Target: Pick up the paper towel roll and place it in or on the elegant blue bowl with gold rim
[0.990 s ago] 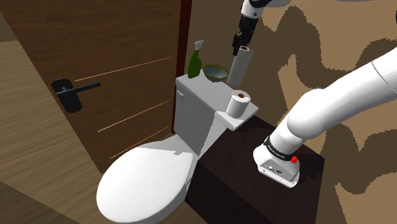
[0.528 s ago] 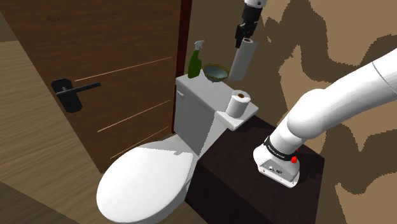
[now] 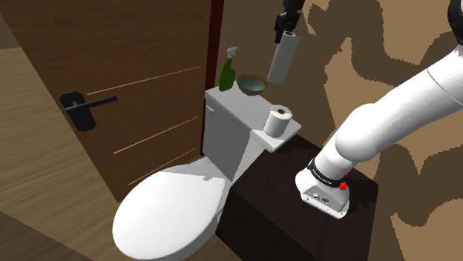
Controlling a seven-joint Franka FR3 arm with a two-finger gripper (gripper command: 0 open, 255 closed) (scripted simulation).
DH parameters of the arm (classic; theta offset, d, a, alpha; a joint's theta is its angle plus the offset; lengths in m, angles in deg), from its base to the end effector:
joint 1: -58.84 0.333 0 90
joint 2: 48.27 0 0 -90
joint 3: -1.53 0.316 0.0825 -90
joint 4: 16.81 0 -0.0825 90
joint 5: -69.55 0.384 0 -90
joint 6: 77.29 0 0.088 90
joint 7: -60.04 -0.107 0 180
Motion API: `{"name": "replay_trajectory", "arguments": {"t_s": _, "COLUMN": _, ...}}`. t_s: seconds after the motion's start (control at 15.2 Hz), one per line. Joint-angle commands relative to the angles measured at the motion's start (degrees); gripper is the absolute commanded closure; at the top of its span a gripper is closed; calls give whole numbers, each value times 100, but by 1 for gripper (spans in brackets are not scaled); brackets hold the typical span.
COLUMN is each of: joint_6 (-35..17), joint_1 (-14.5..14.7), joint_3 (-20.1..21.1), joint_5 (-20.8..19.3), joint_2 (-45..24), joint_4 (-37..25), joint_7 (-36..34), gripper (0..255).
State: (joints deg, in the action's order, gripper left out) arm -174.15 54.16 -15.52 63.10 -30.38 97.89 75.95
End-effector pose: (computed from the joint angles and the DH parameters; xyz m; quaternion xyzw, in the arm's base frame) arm 0.4214 -0.1969 0.5812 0.9993 -0.0367 -0.0088 0.0084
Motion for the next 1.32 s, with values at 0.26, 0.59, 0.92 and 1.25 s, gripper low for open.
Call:
{"name": "replay_trajectory", "arguments": {"t_s": 0.26, "joint_6": 570, "joint_1": 18, "joint_3": -217, "joint_5": 381, "joint_2": -1375, "joint_4": -1905, "joint_7": 350, "gripper": 255}}
{"name": "replay_trajectory", "arguments": {"t_s": 0.59, "joint_6": 1401, "joint_1": -203, "joint_3": -393, "joint_5": 887, "joint_2": -2833, "joint_4": -4111, "joint_7": 701, "gripper": 255}}
{"name": "replay_trajectory", "arguments": {"t_s": 0.92, "joint_6": 939, "joint_1": -161, "joint_3": -360, "joint_5": 818, "joint_2": -2653, "joint_4": -3480, "joint_7": 657, "gripper": 255}}
{"name": "replay_trajectory", "arguments": {"t_s": 1.25, "joint_6": 507, "joint_1": -126, "joint_3": -346, "joint_5": 774, "joint_2": -2531, "joint_4": -2933, "joint_7": 626, "gripper": 255}}
